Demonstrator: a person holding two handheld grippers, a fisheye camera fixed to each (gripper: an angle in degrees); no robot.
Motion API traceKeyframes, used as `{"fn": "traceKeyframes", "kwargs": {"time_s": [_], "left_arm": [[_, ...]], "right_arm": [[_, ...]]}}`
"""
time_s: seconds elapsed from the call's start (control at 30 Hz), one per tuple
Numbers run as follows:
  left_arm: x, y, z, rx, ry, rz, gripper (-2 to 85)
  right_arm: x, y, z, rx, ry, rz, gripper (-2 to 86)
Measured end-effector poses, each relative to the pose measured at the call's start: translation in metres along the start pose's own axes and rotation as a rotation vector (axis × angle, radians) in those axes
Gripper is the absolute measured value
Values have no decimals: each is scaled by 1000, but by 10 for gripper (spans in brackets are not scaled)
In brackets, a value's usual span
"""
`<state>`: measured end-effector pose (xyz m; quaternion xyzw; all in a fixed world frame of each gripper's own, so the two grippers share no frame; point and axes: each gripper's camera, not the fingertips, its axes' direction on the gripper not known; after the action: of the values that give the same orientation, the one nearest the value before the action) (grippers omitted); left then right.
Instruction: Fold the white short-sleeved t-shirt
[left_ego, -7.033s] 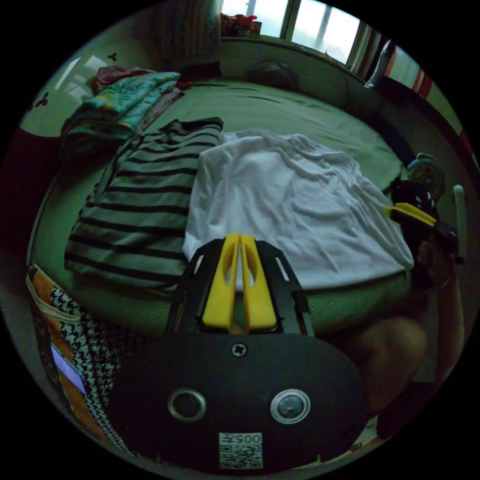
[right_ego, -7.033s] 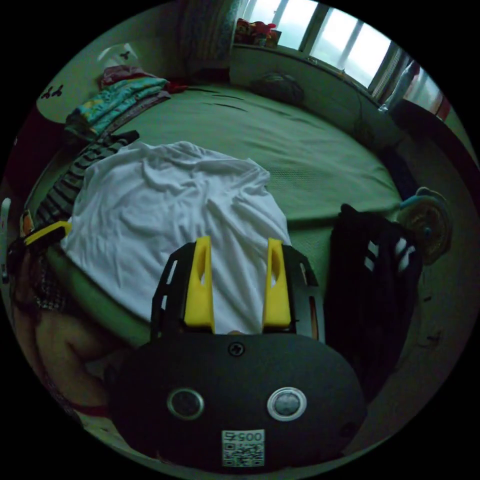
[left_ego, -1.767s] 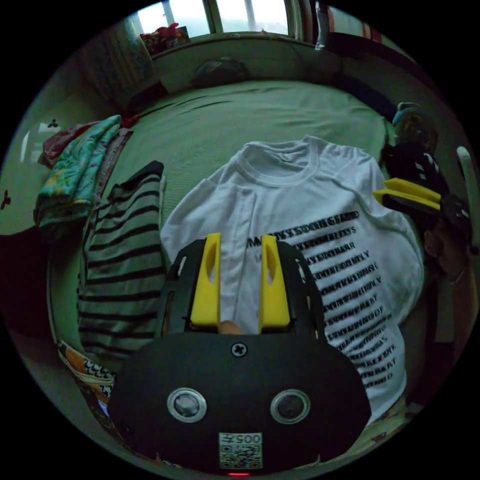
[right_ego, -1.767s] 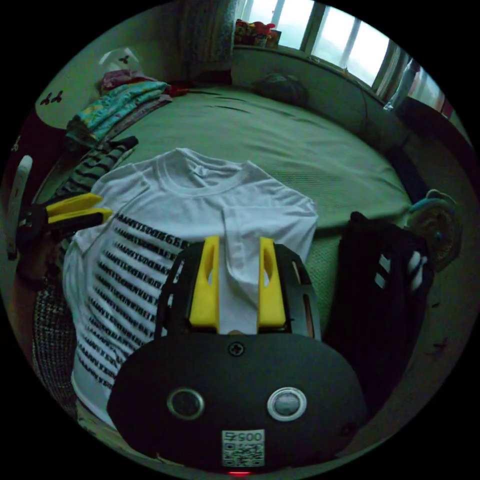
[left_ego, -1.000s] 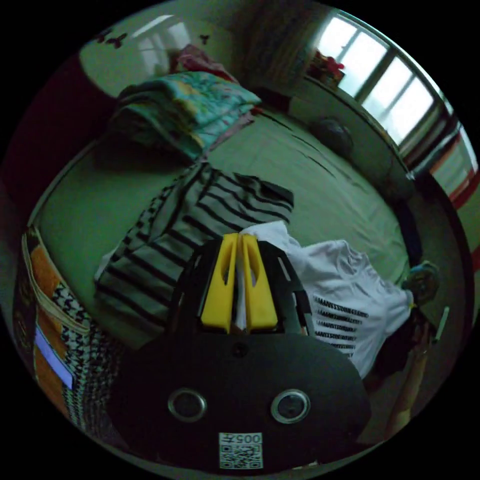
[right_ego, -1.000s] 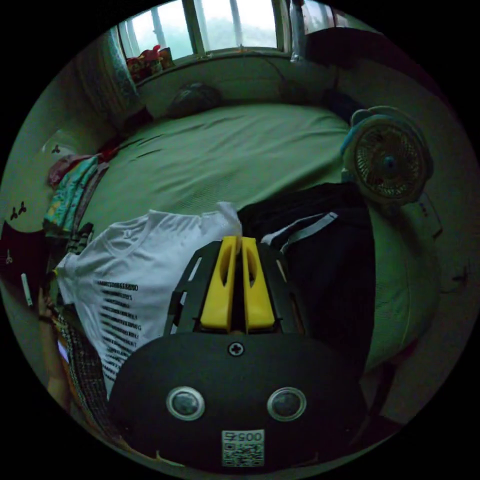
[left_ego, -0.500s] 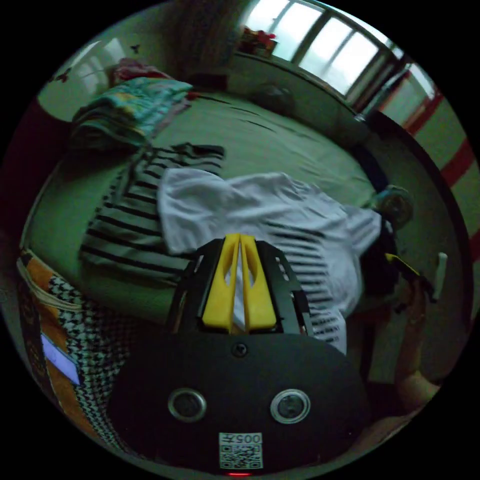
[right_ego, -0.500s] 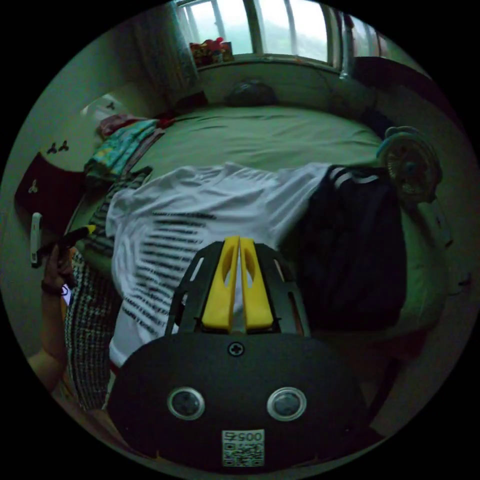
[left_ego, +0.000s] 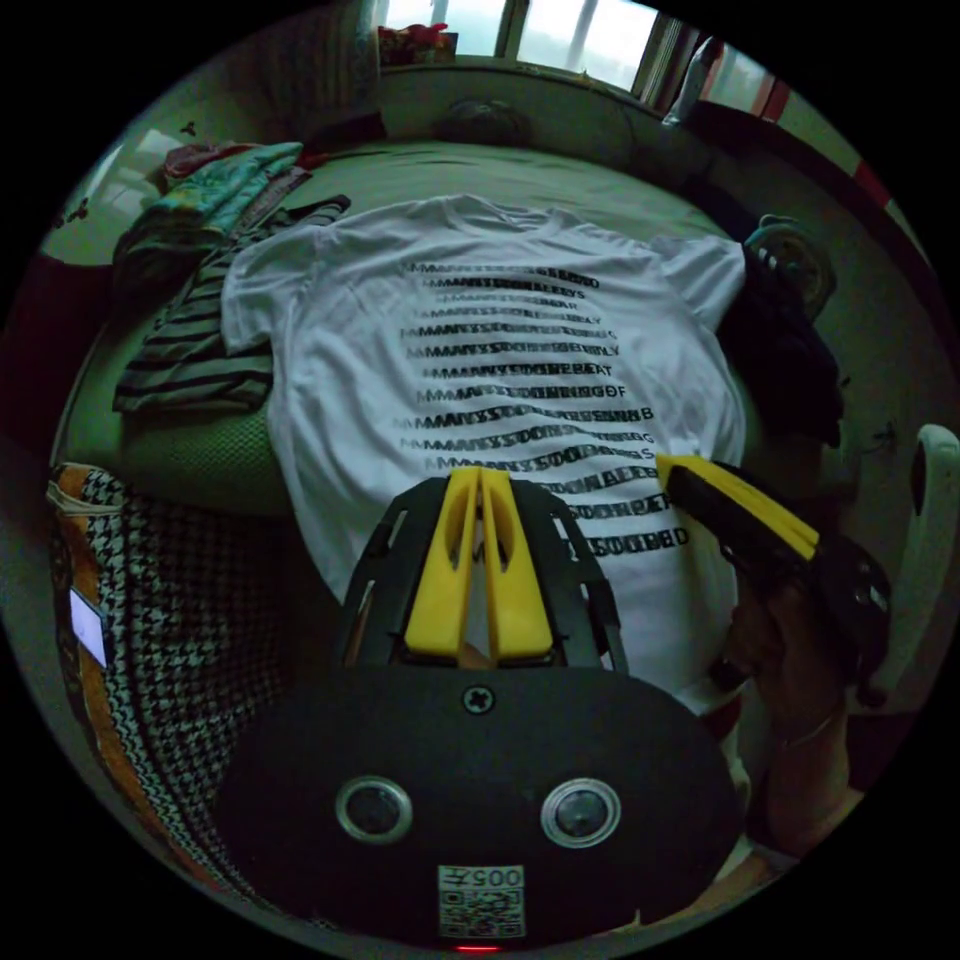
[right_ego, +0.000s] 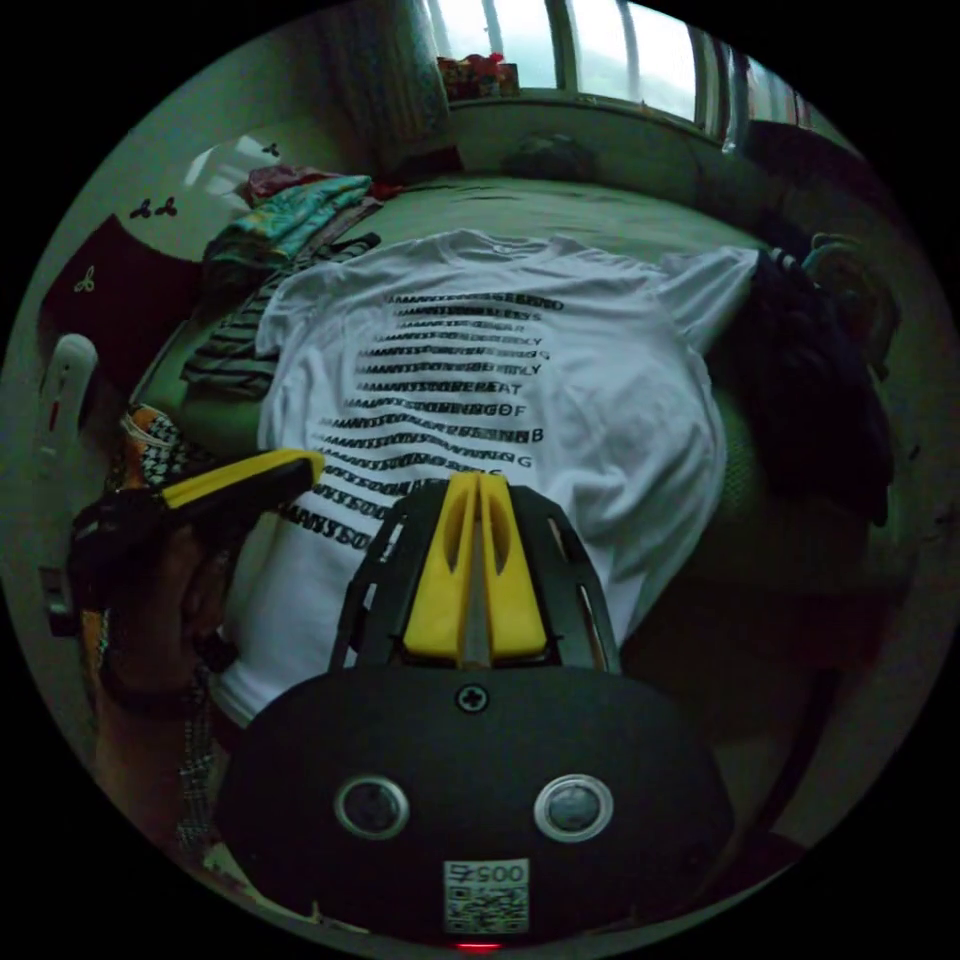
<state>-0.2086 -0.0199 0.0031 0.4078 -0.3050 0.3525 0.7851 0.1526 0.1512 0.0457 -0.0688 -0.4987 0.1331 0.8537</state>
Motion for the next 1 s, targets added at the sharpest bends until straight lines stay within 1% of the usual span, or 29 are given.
{"fn": "traceKeyframes", "kwargs": {"time_s": [0.1, 0.27, 0.4, 0.6, 0.73, 0.87, 1.0], "left_arm": [[10, 5, 3, -1, 11, 8, -6], [29, 16, 6, 11, -21, 35, -6], [35, 24, 8, 11, 7, 15, -6], [40, 36, 12, 11, 91, -15, -6], [45, 45, 14, 15, 124, -29, -6], [51, 51, 15, 16, 127, -32, -7], [63, 58, 14, 17, 93, -14, -7]], "right_arm": [[-6, 6, 3, 7, 7, 5, -9], [-6, 15, 7, 10, -77, 53, -9], [-14, 22, 9, 15, -89, 47, -9], [-30, 30, 14, 11, -70, 42, -10], [-45, 37, 17, 11, -18, 20, -10], [-56, 43, 20, 9, -5, 19, -10], [-64, 48, 22, 10, 3, 16, -10]]}}
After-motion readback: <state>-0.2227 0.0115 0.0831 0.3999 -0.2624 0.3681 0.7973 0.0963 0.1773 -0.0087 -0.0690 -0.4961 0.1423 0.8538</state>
